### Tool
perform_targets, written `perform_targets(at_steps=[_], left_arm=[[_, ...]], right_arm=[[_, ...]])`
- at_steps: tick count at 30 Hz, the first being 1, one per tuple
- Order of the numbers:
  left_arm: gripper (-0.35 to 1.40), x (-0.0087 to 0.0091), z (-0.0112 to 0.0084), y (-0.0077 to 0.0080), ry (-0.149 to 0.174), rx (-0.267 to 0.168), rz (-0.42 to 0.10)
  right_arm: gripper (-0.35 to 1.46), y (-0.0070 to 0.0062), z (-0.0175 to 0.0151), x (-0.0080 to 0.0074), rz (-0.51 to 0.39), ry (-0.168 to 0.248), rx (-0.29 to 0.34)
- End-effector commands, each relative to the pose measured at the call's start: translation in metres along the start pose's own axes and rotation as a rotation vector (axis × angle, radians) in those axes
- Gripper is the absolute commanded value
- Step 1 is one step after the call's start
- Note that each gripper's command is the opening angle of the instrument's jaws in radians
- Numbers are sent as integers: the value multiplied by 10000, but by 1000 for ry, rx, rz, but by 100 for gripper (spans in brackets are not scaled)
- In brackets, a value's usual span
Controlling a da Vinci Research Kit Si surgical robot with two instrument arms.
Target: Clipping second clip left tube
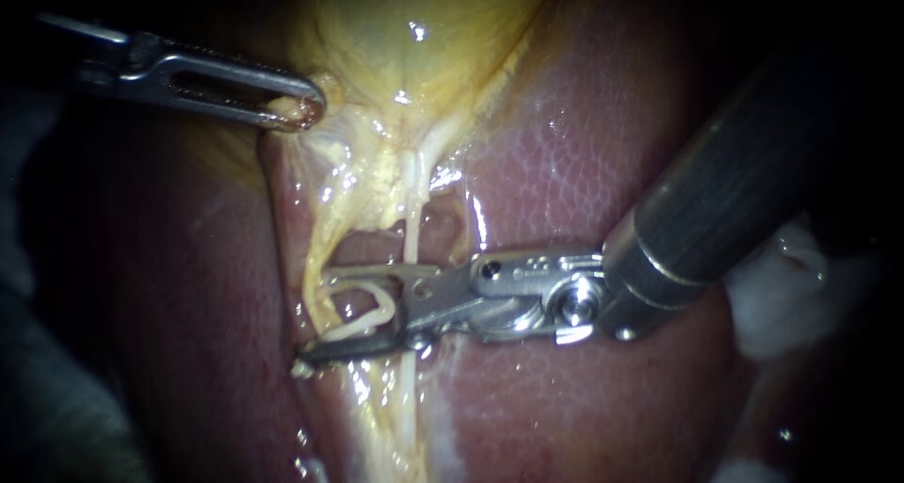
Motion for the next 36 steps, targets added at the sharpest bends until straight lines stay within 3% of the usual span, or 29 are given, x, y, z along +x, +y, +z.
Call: perform_targets(at_steps=[1, 12, 23, 36], left_arm=[[-35, 1, -1, 1, 0, 0, 0], [-35, 0, -3, 0, -1, -1, 0], [-35, 0, -4, -1, -1, -2, 0], [-35, 0, -4, -1, -2, -2, 0]], right_arm=[[50, 0, -1, 0, 0, 0, 0], [50, -7, -28, 5, 15, 1, 16], [50, -7, -85, 26, 66, 5, 48], [50, -13, -97, 24, 112, 1, 75]])
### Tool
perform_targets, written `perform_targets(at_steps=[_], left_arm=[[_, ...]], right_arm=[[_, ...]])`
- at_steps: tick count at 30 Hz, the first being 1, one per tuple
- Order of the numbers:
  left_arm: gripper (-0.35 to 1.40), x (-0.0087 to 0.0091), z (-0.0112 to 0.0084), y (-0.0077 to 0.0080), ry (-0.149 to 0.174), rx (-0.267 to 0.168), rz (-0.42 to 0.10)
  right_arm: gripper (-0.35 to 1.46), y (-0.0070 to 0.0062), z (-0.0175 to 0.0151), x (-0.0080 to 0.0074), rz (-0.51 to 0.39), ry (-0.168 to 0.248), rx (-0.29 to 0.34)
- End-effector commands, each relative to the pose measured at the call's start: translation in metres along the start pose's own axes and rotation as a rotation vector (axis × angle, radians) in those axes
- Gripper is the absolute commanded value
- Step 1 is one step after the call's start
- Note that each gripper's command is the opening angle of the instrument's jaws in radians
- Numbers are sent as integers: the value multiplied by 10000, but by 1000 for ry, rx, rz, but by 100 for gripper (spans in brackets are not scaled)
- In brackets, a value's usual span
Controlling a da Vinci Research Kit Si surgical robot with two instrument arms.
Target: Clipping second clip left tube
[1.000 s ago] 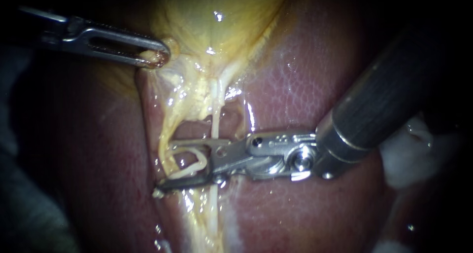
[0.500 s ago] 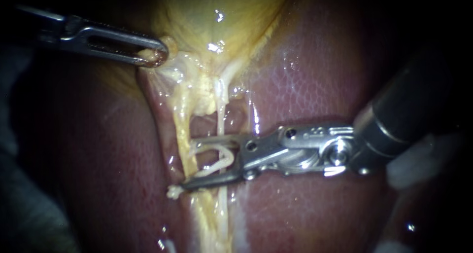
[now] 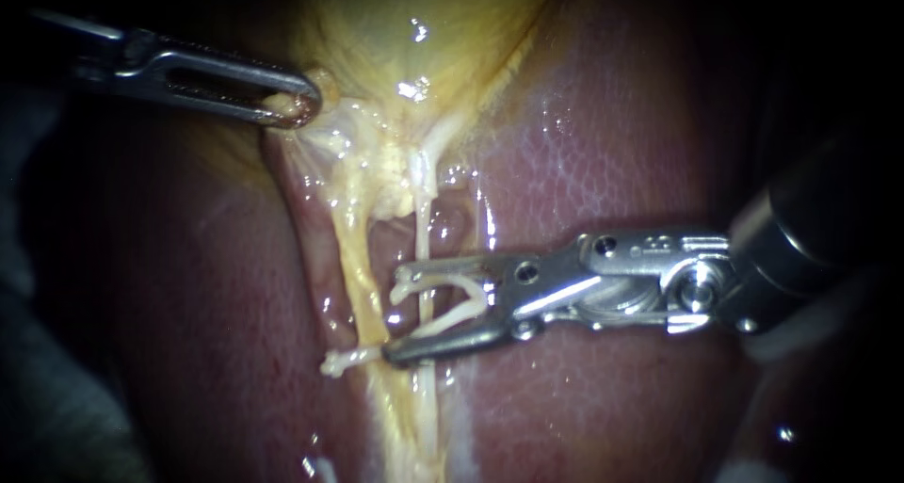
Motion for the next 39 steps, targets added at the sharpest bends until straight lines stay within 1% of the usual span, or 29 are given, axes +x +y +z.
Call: perform_targets(at_steps=[1, 3, 5, 8, 12, 15, 18, 23, 27, 30, 39], left_arm=[[-35, 0, 0, 0, 0, 0, 0], [-35, 0, 0, 0, 0, 0, 0], [-35, 0, 0, 0, 2, 2, 0], [-35, 0, 0, 0, 2, 2, 0], [-35, 0, 0, -1, 2, 2, 0], [-35, 0, 0, -1, 2, 2, 0], [-35, 0, -1, -1, 2, 2, 0], [-35, 0, -1, -1, 2, 2, 0], [-35, 0, -1, -1, 2, 2, 0], [-35, 0, 0, -2, 2, 2, 0], [-35, 0, 0, -2, 2, 2, 0]], right_arm=[[50, -2, 3, -1, 16, -3, 7], [50, -1, 5, -5, 73, -6, 20], [50, 1, 6, -9, 105, -11, 36], [50, 8, 11, -21, 145, -17, 61], [50, 21, 22, -45, 183, -30, 73], [50, 31, 30, -60, 198, -35, 71], [50, 40, 32, -68, 199, -36, 68], [50, 51, 29, -70, 205, -29, 67], [50, 55, 28, -70, 221, 1, 80], [50, 55, 31, -69, 238, 25, 90], [50, 55, 47, -62, 302, 129, 134]])
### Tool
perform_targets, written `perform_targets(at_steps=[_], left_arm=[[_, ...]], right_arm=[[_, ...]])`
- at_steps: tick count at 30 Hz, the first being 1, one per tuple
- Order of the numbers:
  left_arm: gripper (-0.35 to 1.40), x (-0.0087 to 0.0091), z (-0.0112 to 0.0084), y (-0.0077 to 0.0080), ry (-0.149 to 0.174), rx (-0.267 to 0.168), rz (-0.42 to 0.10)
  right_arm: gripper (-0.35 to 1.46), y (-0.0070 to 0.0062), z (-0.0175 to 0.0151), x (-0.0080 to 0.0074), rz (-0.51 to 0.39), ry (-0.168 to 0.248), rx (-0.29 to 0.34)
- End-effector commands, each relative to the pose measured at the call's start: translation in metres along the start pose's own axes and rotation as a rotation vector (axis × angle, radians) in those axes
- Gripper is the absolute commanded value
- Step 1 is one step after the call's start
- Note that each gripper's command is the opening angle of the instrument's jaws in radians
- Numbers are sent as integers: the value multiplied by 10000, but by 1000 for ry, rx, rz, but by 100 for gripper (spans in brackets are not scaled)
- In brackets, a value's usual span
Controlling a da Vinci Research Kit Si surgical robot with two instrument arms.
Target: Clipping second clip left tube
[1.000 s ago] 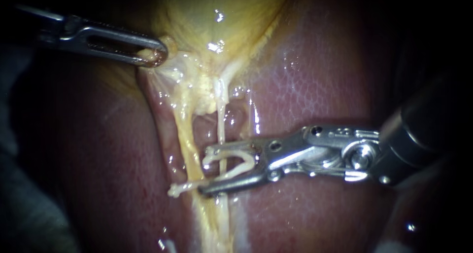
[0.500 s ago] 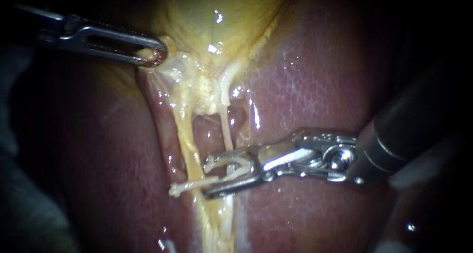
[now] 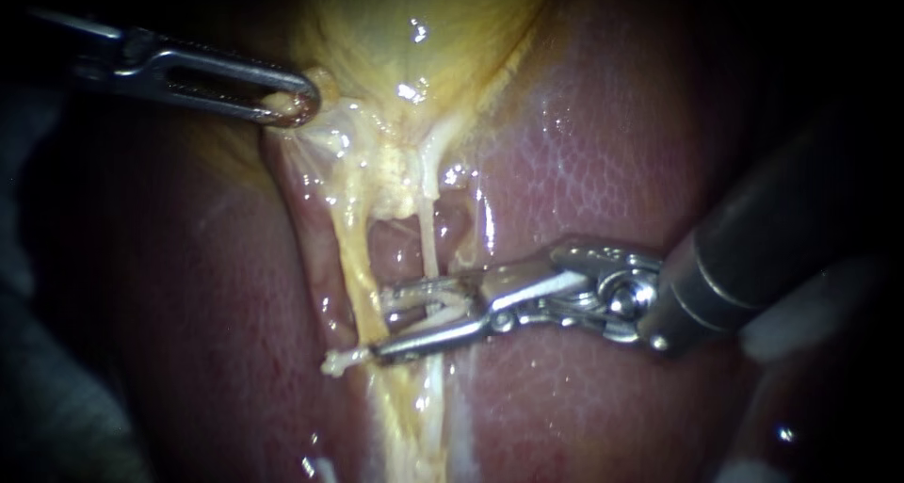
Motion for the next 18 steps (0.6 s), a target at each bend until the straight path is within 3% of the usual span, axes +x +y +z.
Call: perform_targets(at_steps=[1, 6, 18], left_arm=[[-35, 0, 0, 0, 0, 0, 0], [-35, 0, 0, -1, 0, 0, 0], [-35, 0, 0, -2, 0, 0, 0]], right_arm=[[50, 0, 2, 1, 3, 2, 0], [50, -5, 15, 2, 12, 36, 23], [50, -20, 48, 7, 4, 41, 90]])
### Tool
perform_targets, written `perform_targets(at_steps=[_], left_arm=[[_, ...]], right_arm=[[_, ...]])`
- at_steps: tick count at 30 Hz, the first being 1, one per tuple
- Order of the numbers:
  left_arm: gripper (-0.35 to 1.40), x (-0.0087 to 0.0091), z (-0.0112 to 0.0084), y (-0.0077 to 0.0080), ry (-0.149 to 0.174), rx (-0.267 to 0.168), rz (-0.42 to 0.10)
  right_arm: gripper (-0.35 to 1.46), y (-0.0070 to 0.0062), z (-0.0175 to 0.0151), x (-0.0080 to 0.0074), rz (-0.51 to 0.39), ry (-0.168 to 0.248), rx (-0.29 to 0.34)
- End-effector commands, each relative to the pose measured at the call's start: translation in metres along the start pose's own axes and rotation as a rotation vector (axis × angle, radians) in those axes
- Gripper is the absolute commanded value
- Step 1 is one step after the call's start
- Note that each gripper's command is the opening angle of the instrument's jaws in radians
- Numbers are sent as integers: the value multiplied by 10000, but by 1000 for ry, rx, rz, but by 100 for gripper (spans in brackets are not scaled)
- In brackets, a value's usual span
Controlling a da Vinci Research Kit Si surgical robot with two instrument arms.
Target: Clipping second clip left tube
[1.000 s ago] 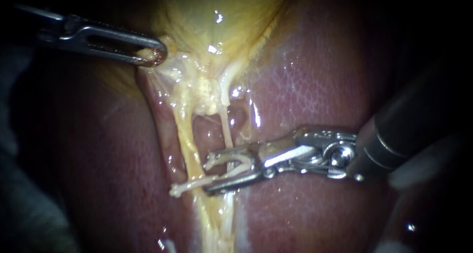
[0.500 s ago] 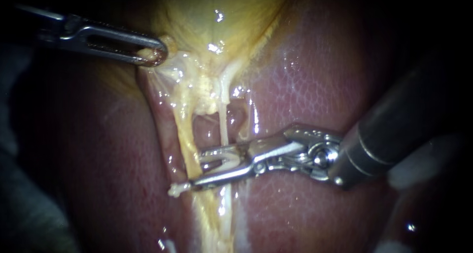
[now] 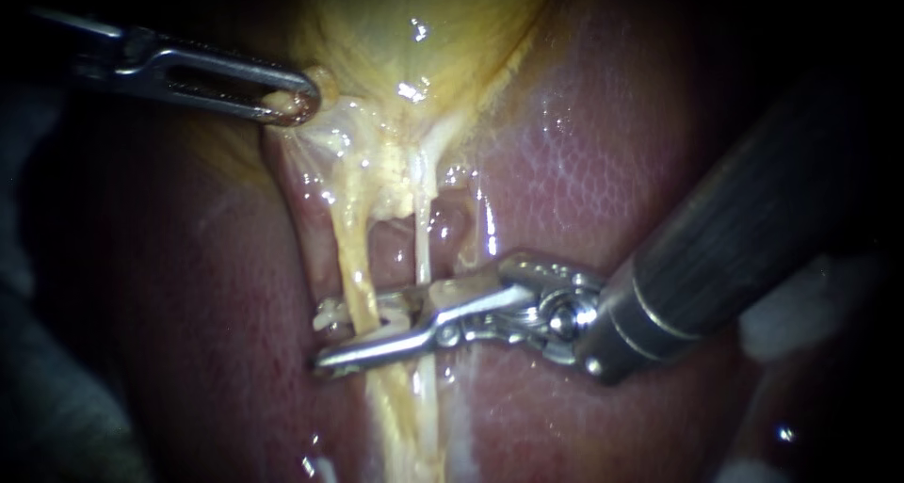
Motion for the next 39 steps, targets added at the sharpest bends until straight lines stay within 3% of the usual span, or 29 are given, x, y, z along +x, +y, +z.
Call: perform_targets(at_steps=[1, 16, 22, 27, 39], left_arm=[[-35, 0, 0, 0, 0, 0, 0], [-35, 0, 0, 0, 0, 0, 0], [-35, 0, 0, 0, 0, -1, 0], [-35, 0, 0, 0, 0, -1, 0], [-35, 0, 0, -1, 0, 0, 0]], right_arm=[[50, -1, 1, 0, 0, 1, 8], [46, -43, 0, 16, 12, 5, 63], [41, -48, -1, 21, 11, -20, 104], [31, -51, -7, 30, 16, -15, 104], [-10, -53, -11, 37, 32, -3, 92]])
